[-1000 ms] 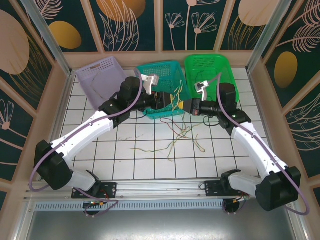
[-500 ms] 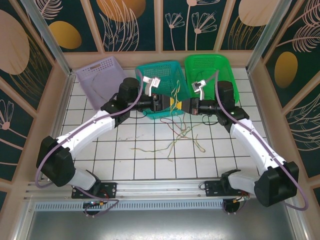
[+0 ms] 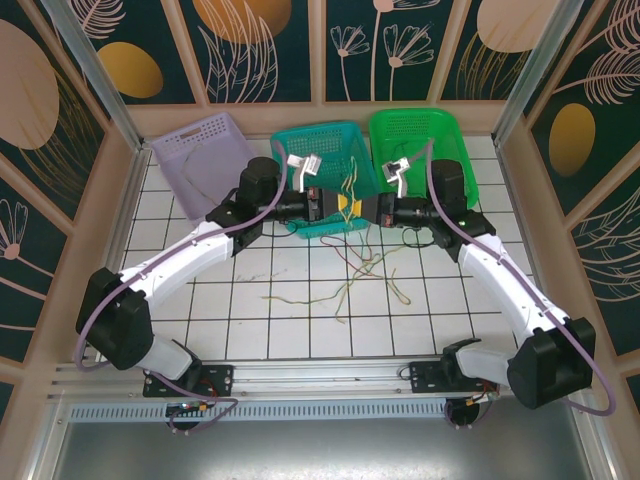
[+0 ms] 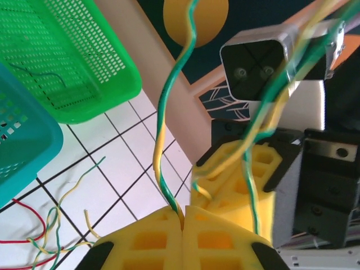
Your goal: Untangle the cables
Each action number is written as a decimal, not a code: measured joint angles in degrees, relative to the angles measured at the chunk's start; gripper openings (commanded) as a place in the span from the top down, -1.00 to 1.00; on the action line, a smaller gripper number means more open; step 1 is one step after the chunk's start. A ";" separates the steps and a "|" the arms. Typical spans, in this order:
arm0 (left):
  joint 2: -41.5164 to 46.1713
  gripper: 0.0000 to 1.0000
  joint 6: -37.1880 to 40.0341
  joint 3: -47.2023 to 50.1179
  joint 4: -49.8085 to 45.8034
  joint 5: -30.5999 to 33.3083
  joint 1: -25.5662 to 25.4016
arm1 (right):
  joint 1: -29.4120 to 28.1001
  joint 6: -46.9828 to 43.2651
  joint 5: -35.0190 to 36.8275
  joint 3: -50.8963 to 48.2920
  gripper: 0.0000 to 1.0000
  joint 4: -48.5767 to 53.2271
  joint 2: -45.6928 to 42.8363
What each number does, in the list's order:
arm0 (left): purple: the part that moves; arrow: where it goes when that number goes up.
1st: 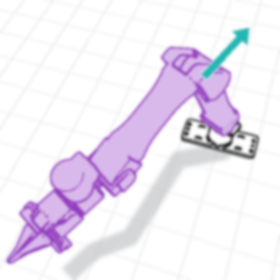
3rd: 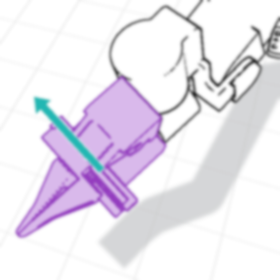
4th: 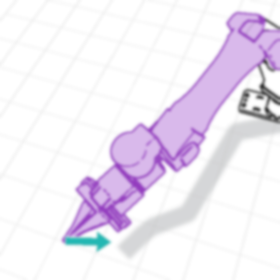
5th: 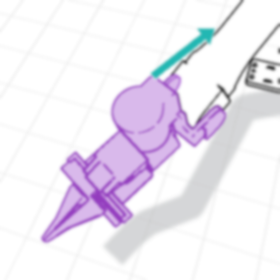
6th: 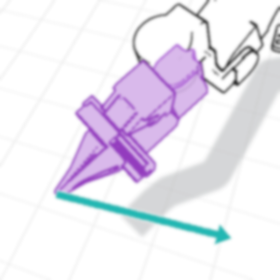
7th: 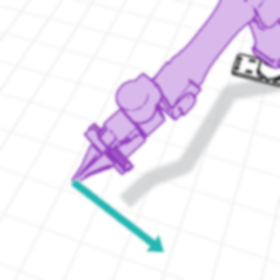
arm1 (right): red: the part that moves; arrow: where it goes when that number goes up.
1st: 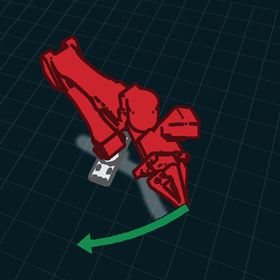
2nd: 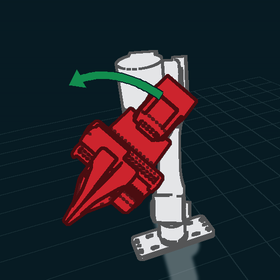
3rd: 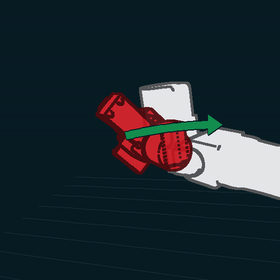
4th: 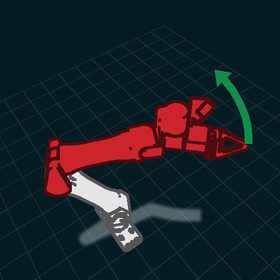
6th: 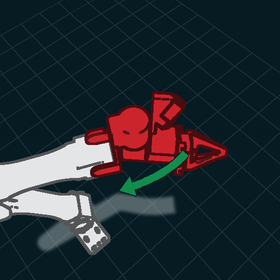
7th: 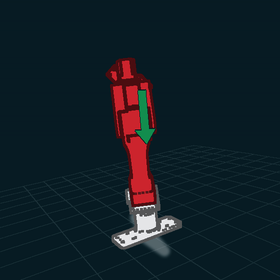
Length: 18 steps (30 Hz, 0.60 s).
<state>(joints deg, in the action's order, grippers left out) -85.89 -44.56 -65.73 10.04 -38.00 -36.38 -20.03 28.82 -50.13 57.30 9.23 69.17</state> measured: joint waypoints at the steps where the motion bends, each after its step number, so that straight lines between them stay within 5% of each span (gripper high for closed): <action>1: 0.02 1.00 -1.46 0.11 0.76 0.15 0.00 | -0.09 -0.02 2.01 0.00 1.00 0.02 -0.02; 9: 0.79 1.00 -14.05 2.47 7.87 1.03 -0.09 | -1.70 -0.57 18.45 -2.36 1.00 -4.52 -4.00; 18: 1.11 1.00 -27.43 2.60 16.13 2.73 -2.93 | -14.01 -7.56 44.72 -2.32 1.00 -10.86 -2.14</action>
<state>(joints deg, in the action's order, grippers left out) -84.77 -71.99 -63.13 26.17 -35.27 -39.31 -34.04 21.26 -5.41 54.98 -1.63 67.02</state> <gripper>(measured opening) 0.039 0.050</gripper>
